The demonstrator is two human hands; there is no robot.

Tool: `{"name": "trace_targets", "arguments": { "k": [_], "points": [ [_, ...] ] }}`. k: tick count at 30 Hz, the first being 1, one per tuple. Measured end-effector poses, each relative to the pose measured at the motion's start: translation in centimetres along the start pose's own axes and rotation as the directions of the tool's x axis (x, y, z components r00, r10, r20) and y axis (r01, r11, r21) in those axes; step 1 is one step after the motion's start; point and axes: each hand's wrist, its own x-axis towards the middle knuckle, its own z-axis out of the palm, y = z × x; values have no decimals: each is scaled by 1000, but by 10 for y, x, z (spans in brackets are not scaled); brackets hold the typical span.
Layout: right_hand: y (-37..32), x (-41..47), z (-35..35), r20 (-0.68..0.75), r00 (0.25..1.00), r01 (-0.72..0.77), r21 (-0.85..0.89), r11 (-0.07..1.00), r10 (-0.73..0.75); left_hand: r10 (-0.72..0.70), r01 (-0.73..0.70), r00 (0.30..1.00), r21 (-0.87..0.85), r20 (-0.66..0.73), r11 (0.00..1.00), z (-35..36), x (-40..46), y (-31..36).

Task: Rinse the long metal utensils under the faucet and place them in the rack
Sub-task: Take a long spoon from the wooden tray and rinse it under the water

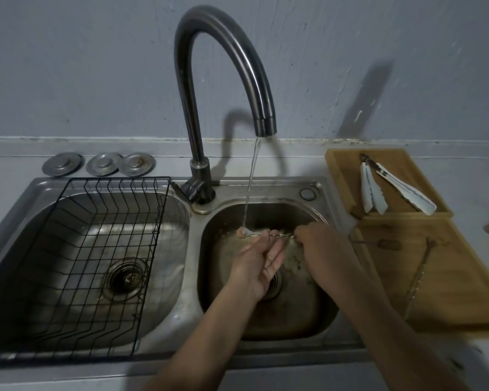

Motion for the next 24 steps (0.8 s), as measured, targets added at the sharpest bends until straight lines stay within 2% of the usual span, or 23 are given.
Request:
{"name": "trace_targets", "arguments": {
  "k": [8,16,21,24],
  "points": [
    [2,2,-1,-24,1000,2,-6,1000,-2,-135,146,988,-173,76,974,-1,0,17],
    [4,5,6,-40,999,-17,21,1000,17,-106,108,990,-19,94,994,0,11,20],
    [6,5,6,7,1000,-22,37,999,22,-145,152,985,-72,98,986,-6,16,24],
    [4,3,7,8,1000,-23,34,999,23,-121,126,988,-42,96,991,-7,17,23]
  ]
}}
